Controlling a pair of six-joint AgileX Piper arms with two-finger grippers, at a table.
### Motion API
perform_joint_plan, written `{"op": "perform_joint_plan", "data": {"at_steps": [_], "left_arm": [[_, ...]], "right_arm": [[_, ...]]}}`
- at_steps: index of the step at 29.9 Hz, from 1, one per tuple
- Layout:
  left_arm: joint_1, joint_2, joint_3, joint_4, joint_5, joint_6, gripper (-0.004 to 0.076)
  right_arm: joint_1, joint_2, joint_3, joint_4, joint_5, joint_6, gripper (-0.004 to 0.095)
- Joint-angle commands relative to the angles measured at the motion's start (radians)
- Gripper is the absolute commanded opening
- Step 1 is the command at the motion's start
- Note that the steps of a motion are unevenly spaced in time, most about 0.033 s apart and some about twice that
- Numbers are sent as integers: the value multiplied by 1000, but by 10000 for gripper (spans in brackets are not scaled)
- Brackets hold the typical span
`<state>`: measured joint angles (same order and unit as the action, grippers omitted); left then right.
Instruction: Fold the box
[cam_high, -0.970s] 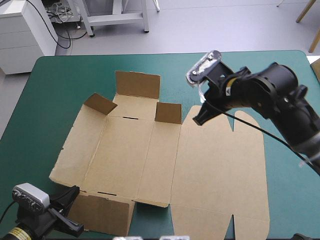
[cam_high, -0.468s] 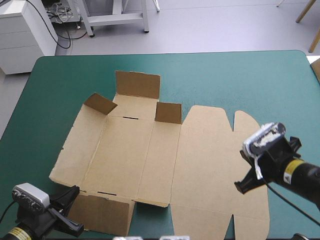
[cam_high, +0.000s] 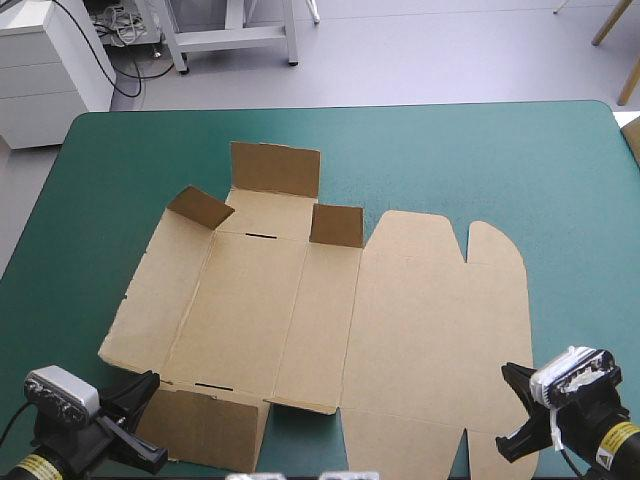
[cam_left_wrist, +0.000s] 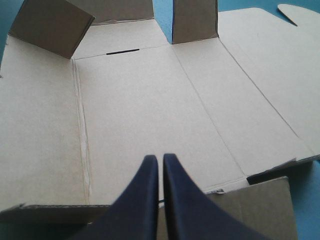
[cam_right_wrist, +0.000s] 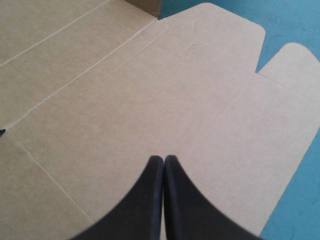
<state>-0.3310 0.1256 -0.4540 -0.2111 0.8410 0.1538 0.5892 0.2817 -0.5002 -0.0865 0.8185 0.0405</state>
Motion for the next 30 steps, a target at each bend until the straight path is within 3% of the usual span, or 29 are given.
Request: {"op": "perform_joint_plan", "data": {"at_steps": [1,6,8,17,22,30], "left_arm": [[2,14,-25,-22,-75,1,101],[2,14,-25,-22,-75,1,410],[2,14,-25,-20,-75,1,484],[2,16,-25,-15,-81,-16,470],[2,29,-51,-11,-151,-32,470],[2,283,-217,31,-71,-40,470]], "right_arm": [[-4,-29,-7,-10,-68,13,-16],[-4,-36,7,-12,-68,11,-16],[-4,-36,7,-12,-73,11,-16],[-4,-36,9,-14,-75,11,-16],[-4,-36,9,-14,-75,11,-16],[-4,-36,9,-14,-75,11,-16]]}}
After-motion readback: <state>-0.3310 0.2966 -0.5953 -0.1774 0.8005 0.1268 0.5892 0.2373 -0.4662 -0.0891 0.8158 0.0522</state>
